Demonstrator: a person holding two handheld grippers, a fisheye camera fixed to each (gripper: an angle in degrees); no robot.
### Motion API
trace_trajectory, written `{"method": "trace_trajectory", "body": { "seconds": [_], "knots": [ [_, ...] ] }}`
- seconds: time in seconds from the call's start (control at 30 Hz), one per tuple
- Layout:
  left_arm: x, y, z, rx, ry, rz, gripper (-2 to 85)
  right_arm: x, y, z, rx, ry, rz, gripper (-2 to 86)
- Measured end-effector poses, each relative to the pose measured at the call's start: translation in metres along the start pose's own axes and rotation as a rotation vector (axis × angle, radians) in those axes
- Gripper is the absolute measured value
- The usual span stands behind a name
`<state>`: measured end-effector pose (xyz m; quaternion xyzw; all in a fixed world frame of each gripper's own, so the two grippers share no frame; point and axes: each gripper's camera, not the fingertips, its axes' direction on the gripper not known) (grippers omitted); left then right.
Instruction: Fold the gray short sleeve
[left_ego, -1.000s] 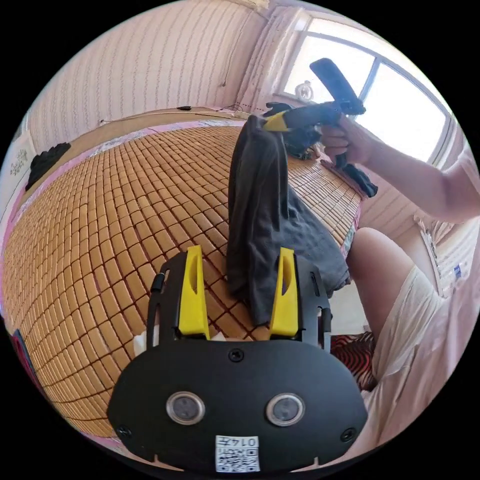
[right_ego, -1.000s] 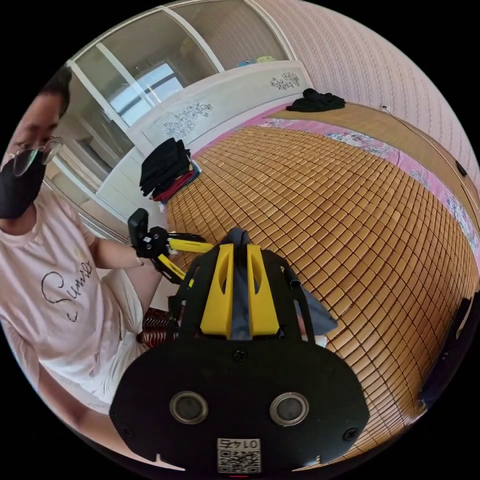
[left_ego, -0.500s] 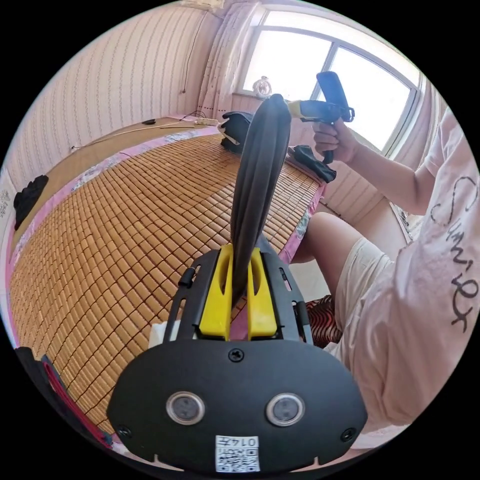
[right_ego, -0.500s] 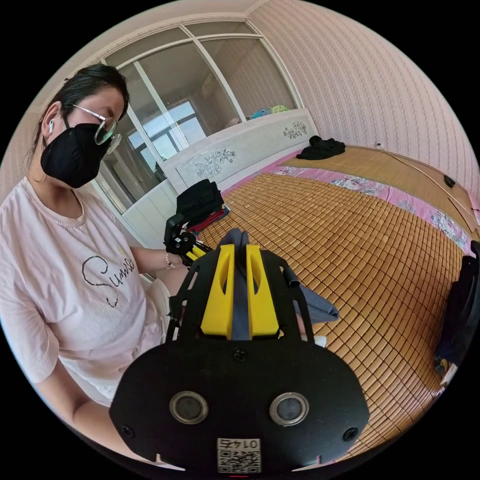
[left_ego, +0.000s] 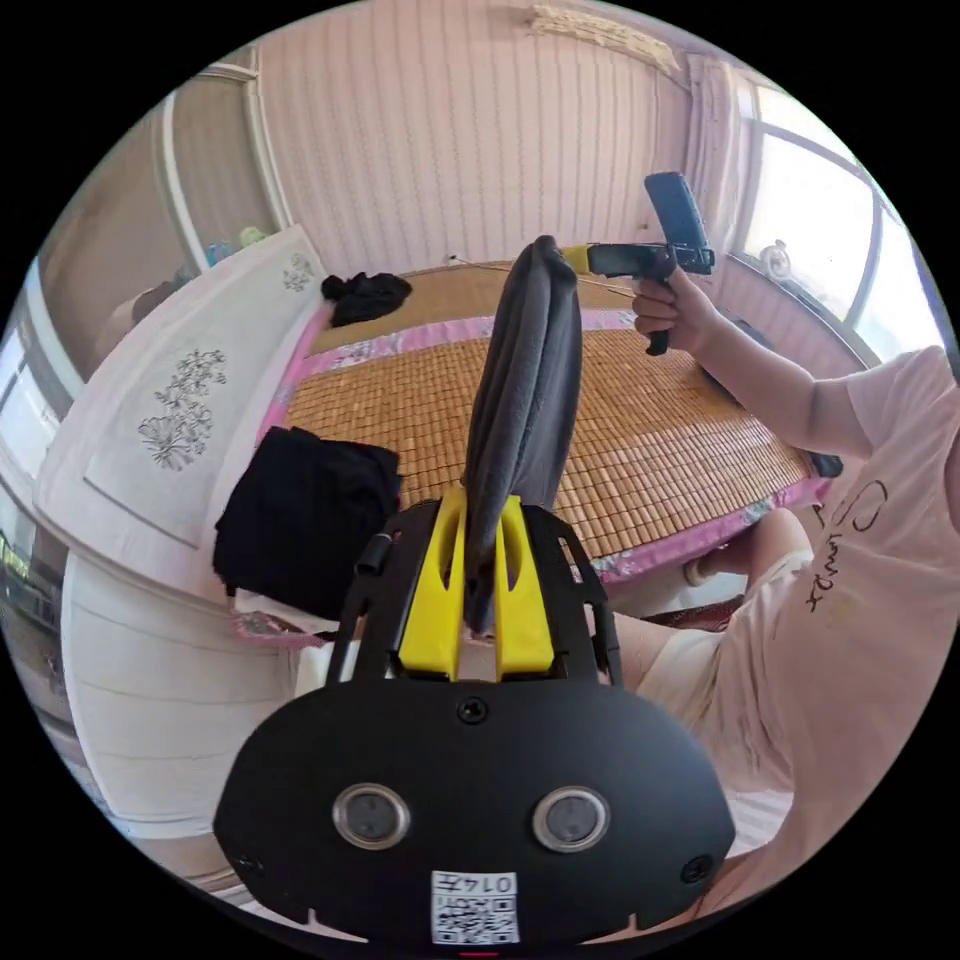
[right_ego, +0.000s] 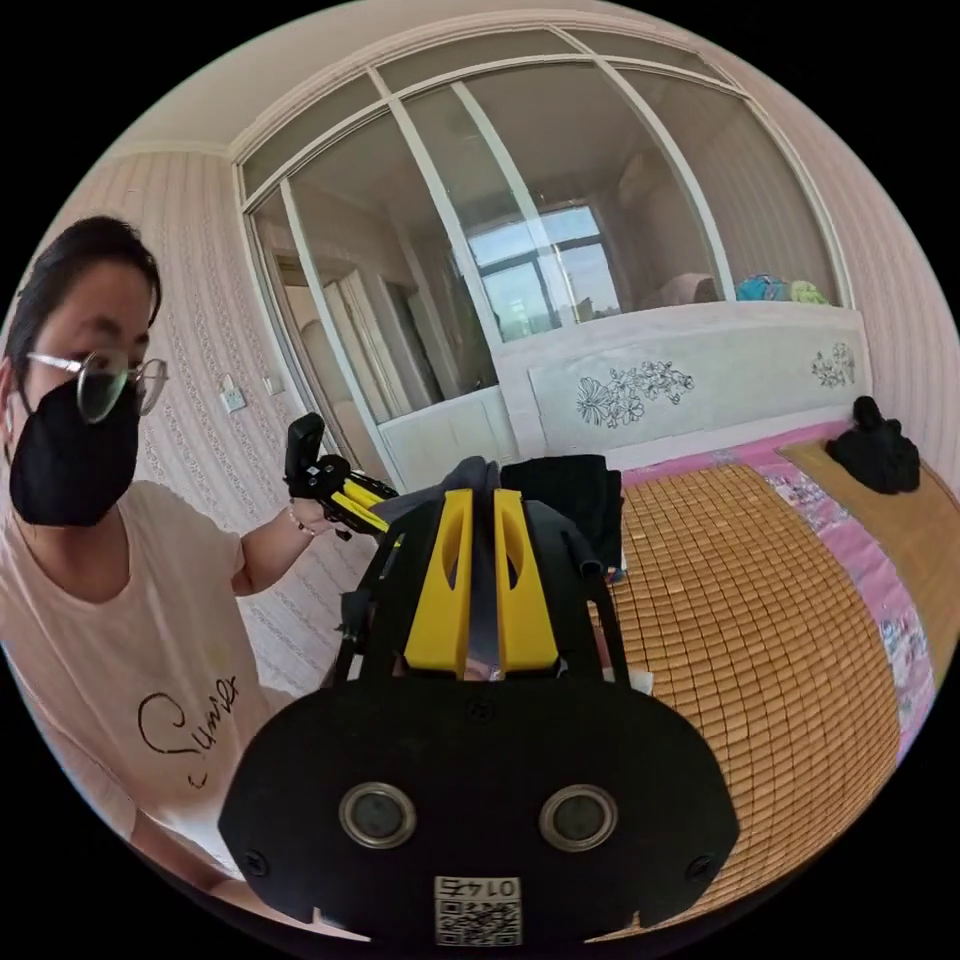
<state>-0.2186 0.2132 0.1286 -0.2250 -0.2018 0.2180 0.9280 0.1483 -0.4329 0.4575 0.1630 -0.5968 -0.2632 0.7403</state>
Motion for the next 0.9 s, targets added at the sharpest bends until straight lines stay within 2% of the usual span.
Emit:
{"method": "trace_trajectory", "body": {
  "seconds": [0.07, 0.17, 0.2, 0.27, 0.33, 0.43, 0.53, 0.6, 0.63, 0.7, 0.83, 0.9],
  "knots": [
    [-0.046, -0.001, -0.003, -0.019, -0.053, -0.087, 6.1, 0.020, -0.052, 0.052, -0.065, 0.021, 0.021, 3.8],
    [-0.136, 0.010, 0.017, -0.052, -0.174, -0.369, 10.1, 0.075, -0.111, 0.155, -0.176, 0.160, 0.232, 5.1],
    [-0.168, 0.025, 0.027, -0.061, -0.246, -0.527, 10.9, 0.098, -0.118, 0.193, -0.255, 0.228, 0.334, 5.4],
    [-0.196, 0.054, 0.037, -0.082, -0.264, -0.674, 11.3, 0.120, -0.108, 0.230, -0.355, 0.333, 0.454, 4.9],
    [-0.194, 0.080, 0.033, -0.002, -0.238, -0.734, 11.3, 0.119, -0.088, 0.232, -0.320, 0.313, 0.473, 5.2],
    [-0.140, 0.107, 0.028, 0.071, -0.274, -0.632, 9.7, 0.093, -0.034, 0.191, -0.255, 0.233, 0.377, 6.2],
    [-0.053, 0.116, 0.044, 0.094, -0.262, -0.440, 6.7, 0.043, 0.054, 0.114, -0.244, 0.376, 0.255, 4.9],
    [0.027, 0.110, 0.067, 0.155, -0.174, -0.231, 0.7, -0.005, 0.135, 0.043, -0.280, 0.565, 0.278, 1.7],
    [0.047, 0.106, 0.074, 0.165, -0.145, -0.188, 0.6, -0.020, 0.155, 0.024, -0.284, 0.630, 0.297, 0.9],
    [0.126, 0.078, 0.108, 0.182, 0.057, -0.004, 0.1, -0.087, 0.223, -0.056, -0.258, 0.922, 0.390, -0.4],
    [0.250, 0.026, 0.149, 0.285, 0.333, 0.247, 0.2, -0.182, 0.298, -0.157, -0.254, 1.174, 0.611, -0.7],
    [0.331, -0.015, 0.178, 0.267, 0.553, 0.354, 0.7, -0.238, 0.343, -0.214, -0.155, 1.316, 0.818, -0.4]
  ]
}}
